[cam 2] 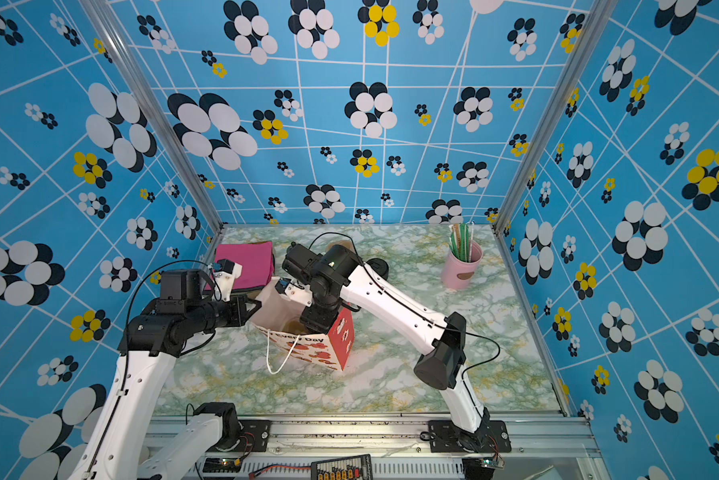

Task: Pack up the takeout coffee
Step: 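Lower the coffee cup into the bag onto the carrier with the right gripper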

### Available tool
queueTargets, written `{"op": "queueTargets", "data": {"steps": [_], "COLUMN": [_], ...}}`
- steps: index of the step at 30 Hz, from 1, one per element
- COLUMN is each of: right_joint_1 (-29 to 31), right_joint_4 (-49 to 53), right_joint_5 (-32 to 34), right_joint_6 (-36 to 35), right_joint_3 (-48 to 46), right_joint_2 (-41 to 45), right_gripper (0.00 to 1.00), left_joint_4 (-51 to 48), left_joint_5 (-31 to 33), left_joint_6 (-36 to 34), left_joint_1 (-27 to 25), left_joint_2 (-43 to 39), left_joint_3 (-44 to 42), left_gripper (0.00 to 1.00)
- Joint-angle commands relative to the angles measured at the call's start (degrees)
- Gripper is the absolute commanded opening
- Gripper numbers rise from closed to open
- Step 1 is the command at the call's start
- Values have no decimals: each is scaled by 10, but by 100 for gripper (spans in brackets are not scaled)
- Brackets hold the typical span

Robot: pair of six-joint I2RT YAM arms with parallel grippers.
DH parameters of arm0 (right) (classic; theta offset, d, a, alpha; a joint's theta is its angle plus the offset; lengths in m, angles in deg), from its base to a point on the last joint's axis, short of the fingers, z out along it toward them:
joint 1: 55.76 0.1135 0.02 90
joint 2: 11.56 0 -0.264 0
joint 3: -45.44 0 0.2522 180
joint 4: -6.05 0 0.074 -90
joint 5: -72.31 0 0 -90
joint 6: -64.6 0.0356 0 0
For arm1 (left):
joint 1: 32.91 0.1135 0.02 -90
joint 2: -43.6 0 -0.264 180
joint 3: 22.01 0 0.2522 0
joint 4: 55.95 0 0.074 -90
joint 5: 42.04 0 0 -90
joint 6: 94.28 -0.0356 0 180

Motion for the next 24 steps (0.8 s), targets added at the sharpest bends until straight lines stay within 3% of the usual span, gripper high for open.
{"op": "queueTargets", "data": {"steps": [1, 24], "right_joint_1": [-7, -13], "right_joint_4": [15, 19], "right_joint_5": [-15, -26], "right_joint_6": [-11, -16], "right_joint_3": [-7, -30], "right_joint_2": [-15, -52], "right_gripper": [68, 68], "left_joint_4": [-4, -4], "left_joint_5": [-9, -6], "left_joint_6": [-7, -11], "left_joint_1": [1, 1], "left_joint_2": [-5, -5], "left_joint_3": [-15, -15], "left_gripper": [0, 0]}}
